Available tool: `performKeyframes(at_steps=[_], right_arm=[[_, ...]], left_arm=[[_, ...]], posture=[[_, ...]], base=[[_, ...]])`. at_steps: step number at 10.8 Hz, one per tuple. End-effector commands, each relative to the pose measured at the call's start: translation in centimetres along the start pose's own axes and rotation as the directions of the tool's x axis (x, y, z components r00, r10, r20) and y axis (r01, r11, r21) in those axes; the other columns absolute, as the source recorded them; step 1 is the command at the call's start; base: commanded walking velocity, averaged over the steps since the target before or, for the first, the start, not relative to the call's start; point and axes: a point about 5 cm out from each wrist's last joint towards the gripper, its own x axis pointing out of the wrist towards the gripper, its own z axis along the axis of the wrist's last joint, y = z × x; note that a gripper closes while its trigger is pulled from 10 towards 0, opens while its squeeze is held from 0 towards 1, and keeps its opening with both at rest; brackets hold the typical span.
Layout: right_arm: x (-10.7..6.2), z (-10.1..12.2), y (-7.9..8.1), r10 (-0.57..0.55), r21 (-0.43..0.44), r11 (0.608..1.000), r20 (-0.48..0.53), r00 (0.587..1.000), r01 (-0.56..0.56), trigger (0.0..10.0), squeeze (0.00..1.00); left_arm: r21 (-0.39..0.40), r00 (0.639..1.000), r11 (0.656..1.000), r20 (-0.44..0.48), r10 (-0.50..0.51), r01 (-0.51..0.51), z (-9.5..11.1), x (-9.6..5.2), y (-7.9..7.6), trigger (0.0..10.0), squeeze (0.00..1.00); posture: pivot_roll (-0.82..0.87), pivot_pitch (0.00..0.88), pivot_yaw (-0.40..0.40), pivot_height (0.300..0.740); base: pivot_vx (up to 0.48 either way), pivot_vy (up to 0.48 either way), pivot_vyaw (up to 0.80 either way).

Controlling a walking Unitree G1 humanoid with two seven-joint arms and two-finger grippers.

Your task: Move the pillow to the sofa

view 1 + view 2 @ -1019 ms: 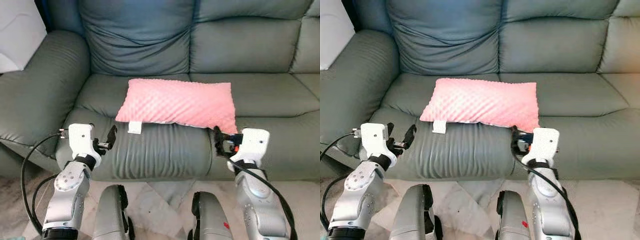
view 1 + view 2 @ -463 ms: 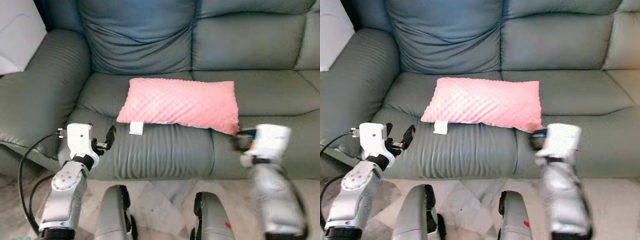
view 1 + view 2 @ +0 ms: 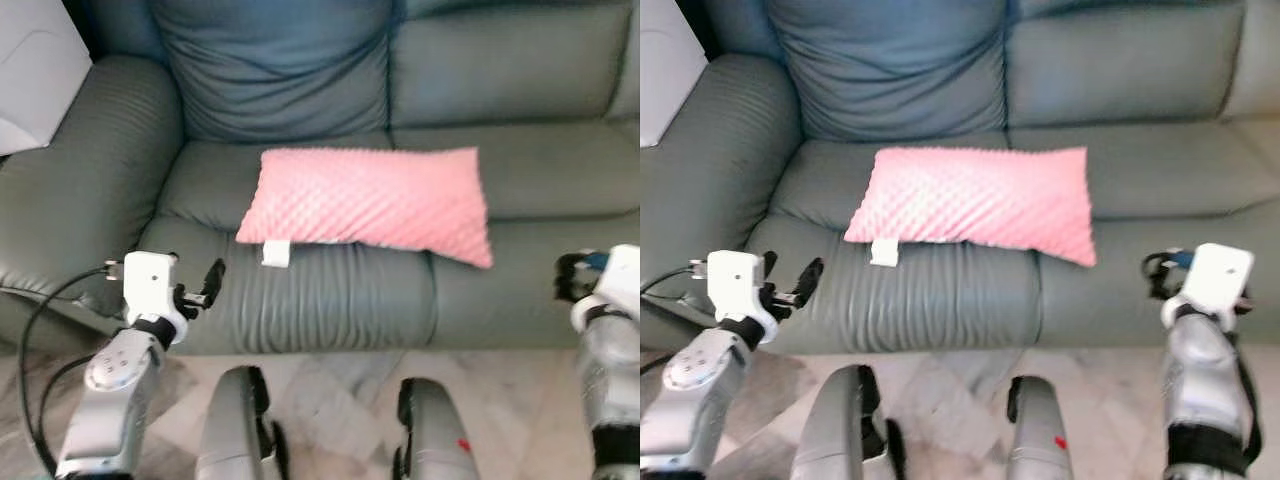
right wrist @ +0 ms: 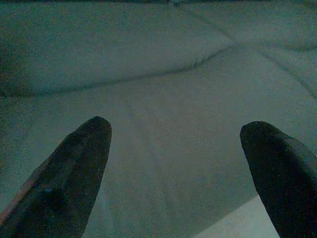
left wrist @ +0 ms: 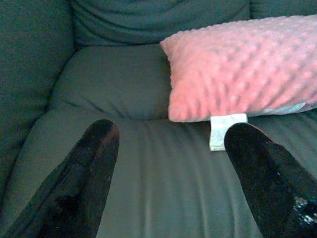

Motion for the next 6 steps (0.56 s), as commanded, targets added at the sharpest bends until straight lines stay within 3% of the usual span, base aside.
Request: performKeyframes(at_steps=[1, 2, 3, 4, 5, 6], right_arm=[[0.8, -0.4, -0.4, 0.024, 0.008, 1.0, -0.023, 0.999, -0.024, 10.0, 0.0], [1.4, -0.4, -0.4, 0.054, 0.008, 0.999, -0.034, 0.998, -0.054, 10.0, 0.0], [2.5, 0.2, -0.3, 0.097, 0.031, 0.995, -0.058, 0.994, -0.095, 10.0, 0.0], [3.2, 1.3, 0.3, 0.146, 0.053, 0.988, -0.032, 0.989, -0.145, 10.0, 0.0], [3.7, 2.4, 1.3, 0.198, 0.015, 0.98, -0.014, 0.98, -0.198, 10.0, 0.0], [4.2, 3.6, 1.9, 0.225, -0.034, 0.974, 0.018, 0.974, -0.224, 10.0, 0.0]], left_arm=[[0.007, 1.0, 1.0, -0.022, -0.006, 0.007, 0.1, -0.6, 0.2, 10.0, 0.0], [0.008, 1.0, 1.0, -0.024, -0.016, 0.016, 0.3, -0.8, 0.0, 10.0, 0.0], [-0.015, 0.996, 0.996, -0.02, -0.084, 0.084, 1.0, -0.5, -1.1, 10.0, 0.0], [-0.063, 0.979, 0.978, -0.035, -0.201, 0.199, 1.6, -0.3, -2.8, 10.0, 0.0], [-0.118, 0.936, 0.934, -0.059, -0.346, 0.337, 1.9, -0.2, -4.8, 10.0, 0.0], [-0.111, 0.916, 0.914, -0.061, -0.398, 0.39, 2.4, -0.2, -5.7, 10.0, 0.0]], posture=[[-0.01, 0.283, 0.112, 0.599], [0.0, 0.295, 0.117, 0.599], [0.02, 0.321, 0.128, 0.599], [0.03, 0.336, 0.132, 0.599], [0.04, 0.345, 0.134, 0.599], [0.04, 0.353, 0.134, 0.599]], base=[[0.0, 0.0, 0.0], [0.0, 0.0, 0.0], [0.0, 0.0, 0.0], [0.0, 0.0, 0.0], [0.0, 0.0, 0.0], [0.0, 0.0, 0.0]])
